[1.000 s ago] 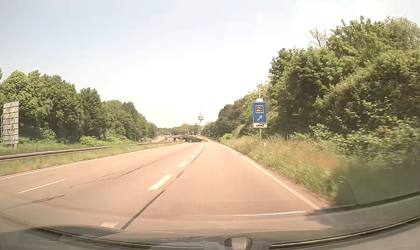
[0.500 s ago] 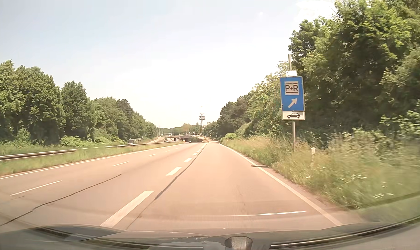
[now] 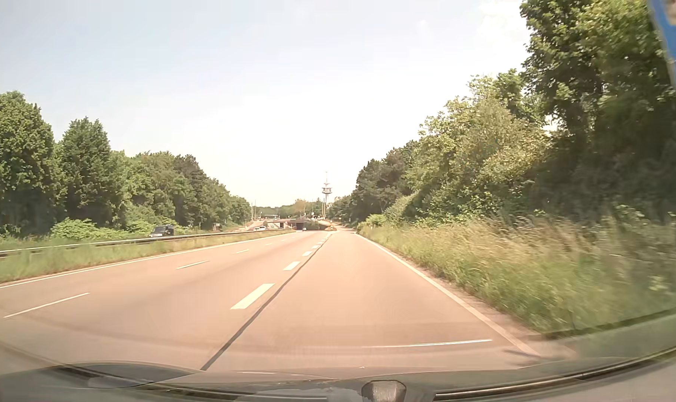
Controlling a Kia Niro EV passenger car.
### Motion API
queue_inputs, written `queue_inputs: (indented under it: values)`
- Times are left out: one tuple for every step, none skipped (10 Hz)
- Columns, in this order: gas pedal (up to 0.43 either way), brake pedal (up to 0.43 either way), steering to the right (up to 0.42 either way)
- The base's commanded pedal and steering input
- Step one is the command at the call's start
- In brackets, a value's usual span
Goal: Follow the waypoints while adhering to traffic rules and regulations
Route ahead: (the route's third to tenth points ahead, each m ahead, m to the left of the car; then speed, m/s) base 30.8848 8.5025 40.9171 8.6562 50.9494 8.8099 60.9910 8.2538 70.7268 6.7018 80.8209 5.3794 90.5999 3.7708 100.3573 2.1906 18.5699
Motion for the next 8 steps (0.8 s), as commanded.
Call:
queue_inputs:
  values:
    - [0.047, 0.0, -0.004]
    - [0.047, 0.0, -0.004]
    - [0.047, 0.0, -0.004]
    - [0.047, 0.0, -0.004]
    - [0.047, 0.0, -0.004]
    - [0.047, 0.0, -0.004]
    - [0.047, 0.0, -0.005]
    - [0.047, 0.0, -0.005]
